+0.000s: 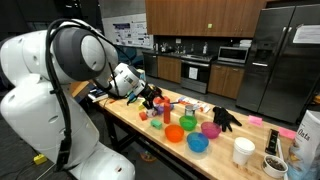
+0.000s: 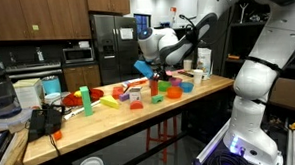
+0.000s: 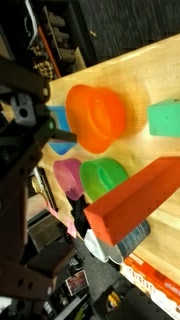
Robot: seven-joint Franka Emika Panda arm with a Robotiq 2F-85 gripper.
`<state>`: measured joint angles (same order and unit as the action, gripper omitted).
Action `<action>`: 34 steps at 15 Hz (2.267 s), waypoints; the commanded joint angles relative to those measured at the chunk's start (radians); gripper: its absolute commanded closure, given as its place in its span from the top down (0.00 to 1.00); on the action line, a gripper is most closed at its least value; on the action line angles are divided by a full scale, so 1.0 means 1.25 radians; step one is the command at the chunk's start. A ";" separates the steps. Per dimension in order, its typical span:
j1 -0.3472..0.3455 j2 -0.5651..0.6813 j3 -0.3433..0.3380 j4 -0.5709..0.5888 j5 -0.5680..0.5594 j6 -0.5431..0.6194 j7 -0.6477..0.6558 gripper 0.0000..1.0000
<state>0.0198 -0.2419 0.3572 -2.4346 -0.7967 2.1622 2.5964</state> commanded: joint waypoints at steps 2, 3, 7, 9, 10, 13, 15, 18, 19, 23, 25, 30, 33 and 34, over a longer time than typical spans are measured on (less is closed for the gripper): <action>0.035 0.003 -0.033 0.002 -0.007 -0.007 0.004 1.00; 0.035 0.003 -0.033 0.002 -0.007 -0.007 0.004 1.00; 0.035 0.003 -0.033 0.002 -0.007 -0.007 0.004 1.00; 0.035 0.003 -0.033 0.002 -0.007 -0.007 0.004 1.00; 0.035 0.003 -0.033 0.002 -0.007 -0.007 0.004 1.00; 0.035 0.003 -0.033 0.002 -0.007 -0.007 0.004 1.00; 0.035 0.003 -0.033 0.002 -0.007 -0.007 0.004 1.00; 0.035 0.003 -0.033 0.002 -0.007 -0.007 0.004 1.00; 0.035 0.003 -0.033 0.002 -0.007 -0.007 0.004 1.00; 0.035 0.003 -0.033 0.002 -0.007 -0.007 0.004 1.00; 0.003 0.001 0.000 0.002 -0.005 -0.013 0.009 1.00; -0.157 -0.074 0.104 0.002 -0.020 0.040 0.001 1.00; -0.277 -0.109 0.186 -0.001 -0.087 0.141 0.039 1.00; -0.279 -0.098 0.193 -0.002 -0.125 0.154 0.072 1.00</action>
<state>-0.2545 -0.3338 0.5380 -2.4126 -0.8520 2.2634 2.5906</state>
